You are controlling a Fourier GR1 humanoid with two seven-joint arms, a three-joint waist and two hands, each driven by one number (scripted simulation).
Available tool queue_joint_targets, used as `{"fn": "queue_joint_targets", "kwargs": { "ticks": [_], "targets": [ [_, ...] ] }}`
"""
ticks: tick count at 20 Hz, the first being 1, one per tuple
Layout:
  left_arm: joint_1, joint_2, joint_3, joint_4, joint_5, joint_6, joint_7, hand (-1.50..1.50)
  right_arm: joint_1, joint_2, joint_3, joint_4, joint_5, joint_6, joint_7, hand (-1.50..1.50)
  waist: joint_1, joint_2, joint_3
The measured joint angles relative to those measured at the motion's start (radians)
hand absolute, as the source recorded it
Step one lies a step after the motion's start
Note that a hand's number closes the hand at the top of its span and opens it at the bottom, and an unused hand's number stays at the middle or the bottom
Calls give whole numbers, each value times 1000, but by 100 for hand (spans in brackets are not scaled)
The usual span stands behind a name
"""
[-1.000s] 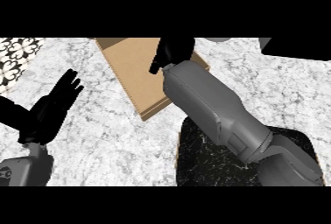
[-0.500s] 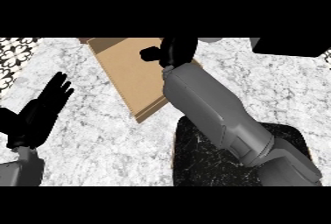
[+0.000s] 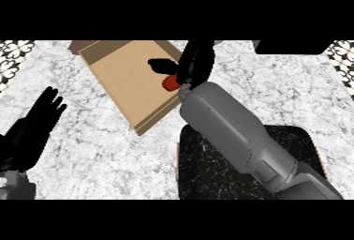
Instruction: Pick the bell pepper from the tray and place it in the cardboard box
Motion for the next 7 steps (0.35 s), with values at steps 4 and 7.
{"fn": "queue_joint_targets", "kwargs": {
  "ticks": [4, 7],
  "targets": [
    [20, -12, 1, -10, -10, 5, -11, 0, 88, -13, -7, -121, 50, 14, 0, -150, -12, -2, 0],
    [33, -16, 1, -26, -12, 5, -6, 0, 152, -28, -22, -195, 83, 39, 3, -150, -13, -2, 0]
  ]
}}
